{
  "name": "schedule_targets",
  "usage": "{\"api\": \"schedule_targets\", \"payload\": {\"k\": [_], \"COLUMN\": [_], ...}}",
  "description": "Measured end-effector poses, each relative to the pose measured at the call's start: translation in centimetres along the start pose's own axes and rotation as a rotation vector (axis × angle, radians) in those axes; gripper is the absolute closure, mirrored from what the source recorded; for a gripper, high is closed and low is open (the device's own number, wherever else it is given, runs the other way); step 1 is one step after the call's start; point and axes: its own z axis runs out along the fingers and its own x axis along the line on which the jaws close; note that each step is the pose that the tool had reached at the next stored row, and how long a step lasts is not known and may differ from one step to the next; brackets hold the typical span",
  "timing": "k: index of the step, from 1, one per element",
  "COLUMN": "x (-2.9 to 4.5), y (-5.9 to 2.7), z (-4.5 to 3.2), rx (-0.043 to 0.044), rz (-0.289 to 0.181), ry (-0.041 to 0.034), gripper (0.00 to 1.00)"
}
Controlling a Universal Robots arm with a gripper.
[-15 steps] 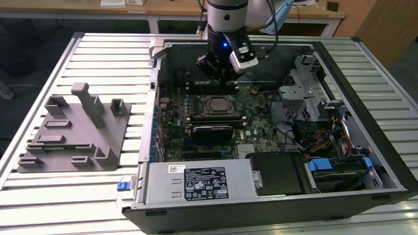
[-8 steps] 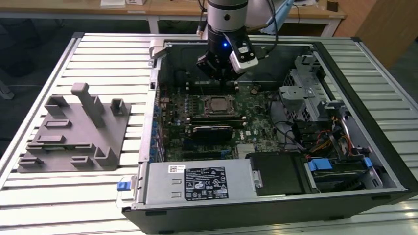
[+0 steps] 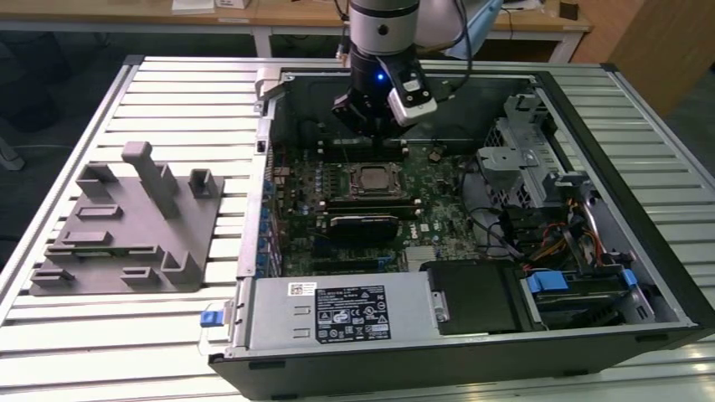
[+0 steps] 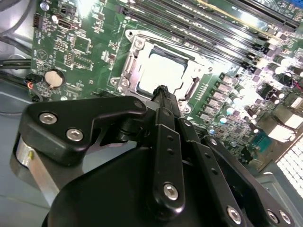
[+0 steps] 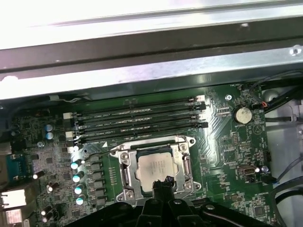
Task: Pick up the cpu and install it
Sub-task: 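Install the first cpu locking lever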
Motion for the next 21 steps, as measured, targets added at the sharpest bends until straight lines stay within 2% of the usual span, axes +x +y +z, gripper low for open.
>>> {"api": "schedule_targets", "payload": {"k": [3,10,15,21], "x": [0.44,2.03,3.52,4.81], "y": [-0.20,-1.18,-1.58,-1.94], "z": [0.07,0.17,0.14,0.11], "rx": [-0.0003,-0.0028,-0.0067,-0.0223], "rz": [0.000,0.000,0.000,0.001], "ry": [-0.0007,-0.0026,-0.0047,-0.0044], "gripper": [0.89,0.89,0.89,0.89]}}
